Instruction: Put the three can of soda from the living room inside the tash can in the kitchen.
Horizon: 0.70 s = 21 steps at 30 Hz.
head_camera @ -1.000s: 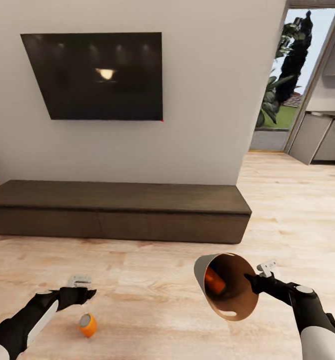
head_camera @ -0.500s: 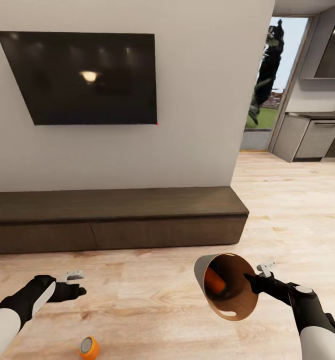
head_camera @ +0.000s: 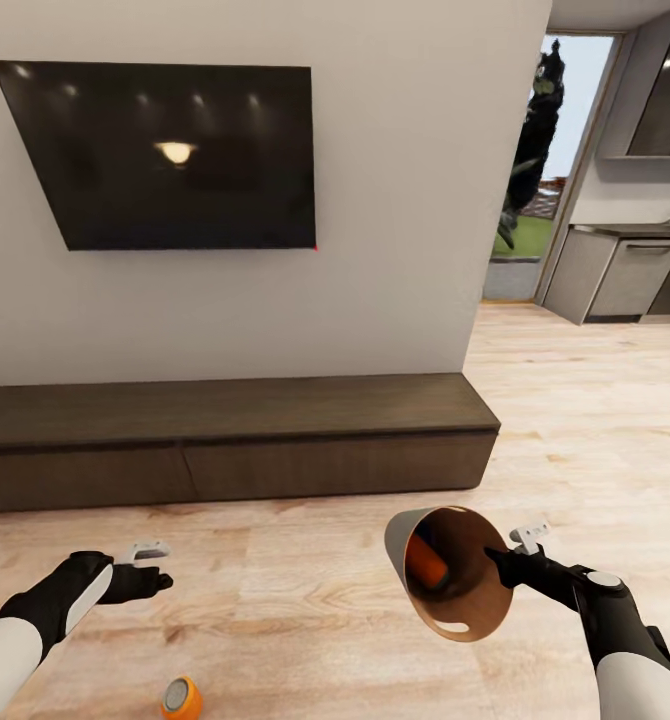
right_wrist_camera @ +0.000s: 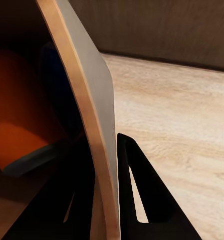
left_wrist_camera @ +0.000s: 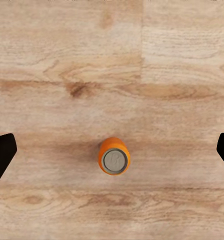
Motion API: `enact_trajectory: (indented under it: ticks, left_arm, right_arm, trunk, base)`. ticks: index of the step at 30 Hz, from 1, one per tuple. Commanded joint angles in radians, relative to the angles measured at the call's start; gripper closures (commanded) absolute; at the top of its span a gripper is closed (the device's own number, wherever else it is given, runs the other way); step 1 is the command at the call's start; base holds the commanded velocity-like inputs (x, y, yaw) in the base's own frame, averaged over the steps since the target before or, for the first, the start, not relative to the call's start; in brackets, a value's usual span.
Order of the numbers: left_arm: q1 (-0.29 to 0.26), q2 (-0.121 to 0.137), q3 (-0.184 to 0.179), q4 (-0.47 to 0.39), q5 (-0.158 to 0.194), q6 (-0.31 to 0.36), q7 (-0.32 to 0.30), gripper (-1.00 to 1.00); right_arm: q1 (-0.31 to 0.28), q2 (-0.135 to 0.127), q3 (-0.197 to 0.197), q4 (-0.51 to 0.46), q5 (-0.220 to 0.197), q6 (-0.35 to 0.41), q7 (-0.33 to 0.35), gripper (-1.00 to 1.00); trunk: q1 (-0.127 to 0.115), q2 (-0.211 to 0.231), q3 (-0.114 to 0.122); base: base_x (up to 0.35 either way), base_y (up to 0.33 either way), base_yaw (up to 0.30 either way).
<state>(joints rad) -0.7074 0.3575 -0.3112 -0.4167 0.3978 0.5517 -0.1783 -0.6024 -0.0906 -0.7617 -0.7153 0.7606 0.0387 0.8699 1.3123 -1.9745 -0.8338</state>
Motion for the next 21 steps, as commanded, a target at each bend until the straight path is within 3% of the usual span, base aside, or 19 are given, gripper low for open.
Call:
enact_trajectory:
  ticks: [1,13,16,21]
  left_arm:
    - [0.000,0.000,0.000,-0.001,0.000,-0.001,0.000,-1.00]
    - [0.000,0.000,0.004,0.002,0.000,-0.031,-0.001,-1.00]
    - [0.000,0.000,0.002,0.002,0.000,-0.034,-0.001,-1.00]
    - [0.000,-0.001,-0.001,0.003,0.000,-0.041,-0.001,-1.00]
  right_arm:
    - [0.000,0.000,-0.001,-0.001,-0.009,0.003,0.008,1.00]
    - [-0.002,-0.001,0.001,-0.011,-0.011,0.013,0.027,1.00]
    - [-0.004,-0.002,0.007,-0.019,-0.011,0.063,0.030,1.00]
    - [-0.016,-0.015,0.029,-0.117,-0.005,0.238,0.087,1.00]
  trunk:
    - [0.004,-0.007,-0.003]
    - [0.050,-0.091,-0.041]
    - [0.061,-0.112,-0.050]
    - [0.081,-0.147,-0.066]
  base:
    - [0.001,0.002,0.000]
    - [0.000,0.000,0.000]
    - [0.000,0.000,0.000]
    - [0.000,0.000,0.000]
